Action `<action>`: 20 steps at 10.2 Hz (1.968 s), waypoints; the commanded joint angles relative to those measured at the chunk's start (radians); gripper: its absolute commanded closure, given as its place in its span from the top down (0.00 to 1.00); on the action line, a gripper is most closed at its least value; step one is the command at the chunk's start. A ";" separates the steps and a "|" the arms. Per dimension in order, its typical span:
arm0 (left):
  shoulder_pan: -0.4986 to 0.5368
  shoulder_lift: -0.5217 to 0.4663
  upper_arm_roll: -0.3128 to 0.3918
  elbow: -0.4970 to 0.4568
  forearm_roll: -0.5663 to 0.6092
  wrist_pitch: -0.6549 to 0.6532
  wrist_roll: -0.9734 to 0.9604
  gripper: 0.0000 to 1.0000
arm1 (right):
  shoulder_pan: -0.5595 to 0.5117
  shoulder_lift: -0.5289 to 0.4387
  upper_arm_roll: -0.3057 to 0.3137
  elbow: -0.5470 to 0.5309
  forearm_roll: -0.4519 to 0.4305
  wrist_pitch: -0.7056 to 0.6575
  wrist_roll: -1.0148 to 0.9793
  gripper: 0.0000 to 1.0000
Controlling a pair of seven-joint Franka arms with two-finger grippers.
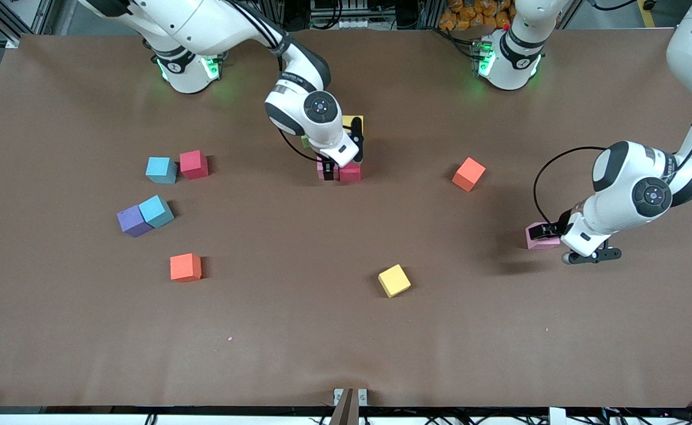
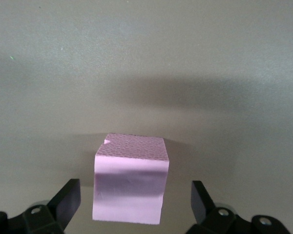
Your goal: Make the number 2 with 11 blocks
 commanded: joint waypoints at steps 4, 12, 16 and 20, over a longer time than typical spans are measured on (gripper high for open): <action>0.004 0.028 0.001 0.005 0.082 0.012 -0.008 1.00 | -0.149 -0.161 0.080 -0.022 -0.002 -0.071 -0.034 1.00; -0.006 0.077 0.018 0.013 0.117 0.024 -0.094 0.31 | -0.478 -0.230 -0.106 0.003 -0.018 -0.058 -0.260 1.00; -0.080 0.071 0.018 0.045 0.117 0.024 -0.346 0.10 | -0.580 -0.123 -0.133 0.022 -0.021 0.073 -0.547 1.00; -0.233 0.056 0.015 0.129 0.099 0.001 -0.641 0.10 | -0.572 -0.065 -0.155 0.050 -0.053 0.102 -0.622 1.00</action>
